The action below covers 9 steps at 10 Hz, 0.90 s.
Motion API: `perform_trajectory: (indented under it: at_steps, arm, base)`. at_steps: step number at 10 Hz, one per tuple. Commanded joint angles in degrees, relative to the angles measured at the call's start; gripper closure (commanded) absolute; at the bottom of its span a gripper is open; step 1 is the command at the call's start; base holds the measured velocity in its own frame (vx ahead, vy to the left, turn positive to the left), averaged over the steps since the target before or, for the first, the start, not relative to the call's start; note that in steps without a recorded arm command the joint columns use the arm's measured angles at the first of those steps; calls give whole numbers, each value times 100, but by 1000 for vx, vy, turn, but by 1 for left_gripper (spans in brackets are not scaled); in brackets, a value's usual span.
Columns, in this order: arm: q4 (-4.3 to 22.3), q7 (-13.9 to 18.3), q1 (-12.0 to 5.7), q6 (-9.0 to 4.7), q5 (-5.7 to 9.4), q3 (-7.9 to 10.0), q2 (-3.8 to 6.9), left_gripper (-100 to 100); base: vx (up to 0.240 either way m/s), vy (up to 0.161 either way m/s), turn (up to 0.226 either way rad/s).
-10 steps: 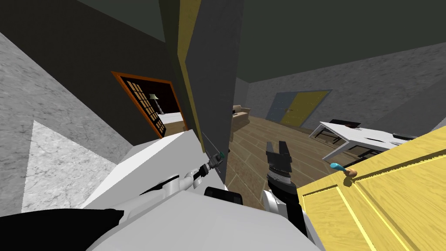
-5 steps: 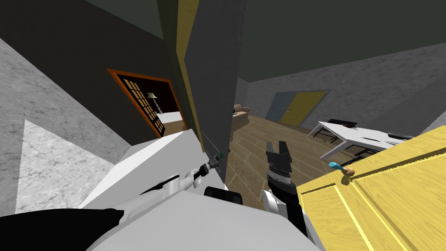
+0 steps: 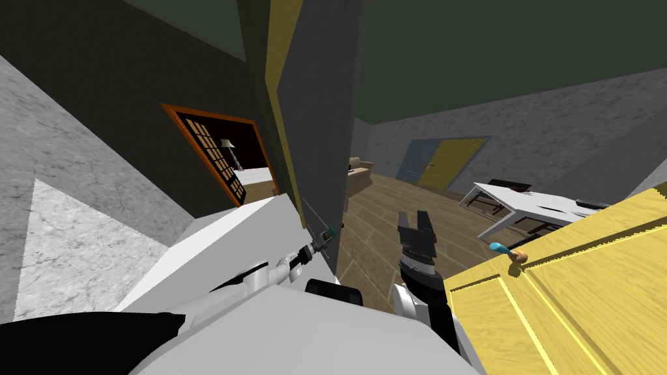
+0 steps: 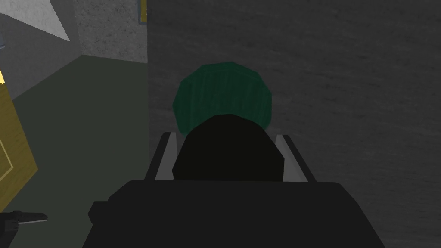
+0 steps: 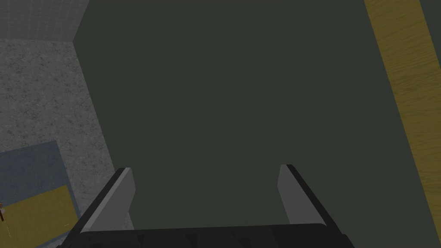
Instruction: Push the door open
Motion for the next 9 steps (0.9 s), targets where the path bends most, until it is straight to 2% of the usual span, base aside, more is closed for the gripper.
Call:
perform_trajectory:
  at_steps: [1,5,6,9]
  arm:
    - [-118,227,36,26,41,39,5,100]
    - [-222,825,125,74,153,141,-40,100]
    - [-222,857,125,74,153,141,-40,100]
    - [-320,1350,208,120,259,236,-83,100]
  base:
    - [25,-11,-23]
    - [32,-17,-31]
    - [36,-10,-21]
    - [35,-17,-35]
